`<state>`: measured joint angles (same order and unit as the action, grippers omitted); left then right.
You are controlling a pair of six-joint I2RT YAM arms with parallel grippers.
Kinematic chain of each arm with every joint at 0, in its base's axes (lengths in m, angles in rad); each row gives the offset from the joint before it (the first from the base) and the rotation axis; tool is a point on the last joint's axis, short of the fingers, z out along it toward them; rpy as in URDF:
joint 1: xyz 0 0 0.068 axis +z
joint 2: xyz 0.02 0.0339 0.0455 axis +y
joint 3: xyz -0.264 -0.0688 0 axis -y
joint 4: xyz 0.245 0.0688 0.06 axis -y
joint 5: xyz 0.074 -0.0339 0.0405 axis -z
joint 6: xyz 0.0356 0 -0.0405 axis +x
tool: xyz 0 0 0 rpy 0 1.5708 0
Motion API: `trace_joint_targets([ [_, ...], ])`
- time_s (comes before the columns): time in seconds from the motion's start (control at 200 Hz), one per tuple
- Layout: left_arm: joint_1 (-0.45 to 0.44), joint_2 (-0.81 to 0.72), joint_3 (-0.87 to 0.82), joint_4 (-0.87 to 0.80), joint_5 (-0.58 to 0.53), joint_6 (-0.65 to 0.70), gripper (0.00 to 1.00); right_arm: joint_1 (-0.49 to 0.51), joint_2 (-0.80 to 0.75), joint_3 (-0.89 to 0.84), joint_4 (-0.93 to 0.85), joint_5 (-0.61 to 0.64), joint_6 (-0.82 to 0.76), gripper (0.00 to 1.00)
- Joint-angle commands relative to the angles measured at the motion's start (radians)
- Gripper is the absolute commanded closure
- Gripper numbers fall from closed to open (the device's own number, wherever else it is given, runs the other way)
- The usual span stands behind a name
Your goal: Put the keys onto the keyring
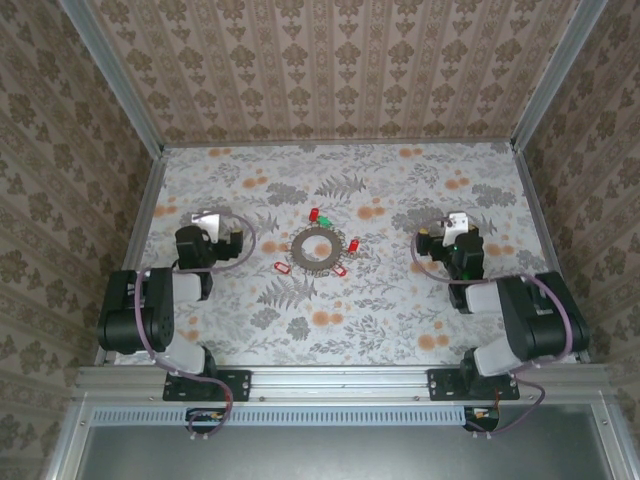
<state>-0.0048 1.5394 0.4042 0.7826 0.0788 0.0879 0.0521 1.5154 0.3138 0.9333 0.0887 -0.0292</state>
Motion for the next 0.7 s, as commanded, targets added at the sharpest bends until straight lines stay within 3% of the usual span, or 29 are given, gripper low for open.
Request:
trace_joint_targets([
  [0.0, 0.005, 0.001, 0.016, 0.046, -0.052, -0.042, 0.00, -0.015, 0.012, 0.068, -0.050, -0.024, 0.030, 0.00],
  [0.04, 0.005, 0.000, 0.018, 0.041, -0.051, -0.044, 0.00, -0.015, 0.039, 0.049, 0.050, -0.023, 0.030, 0.00],
  [0.095, 0.005, 0.002, 0.018, 0.041, -0.054, -0.042, 0.00, -0.017, 0.011, 0.067, -0.036, -0.024, 0.032, 0.00],
  [0.155, 0.005, 0.001, 0.018, 0.041, -0.053, -0.043, 0.00, -0.020, 0.024, 0.059, 0.005, -0.018, 0.039, 0.01],
  [0.345, -0.005, 0.000, 0.015, 0.046, -0.073, -0.034, 0.00, -0.029, 0.013, 0.097, -0.087, 0.012, 0.067, 0.00],
  [0.695, -0.015, -0.004, 0.007, 0.057, -0.084, -0.027, 0.00, -0.029, 0.014, 0.094, -0.080, -0.011, 0.058, 0.00],
])
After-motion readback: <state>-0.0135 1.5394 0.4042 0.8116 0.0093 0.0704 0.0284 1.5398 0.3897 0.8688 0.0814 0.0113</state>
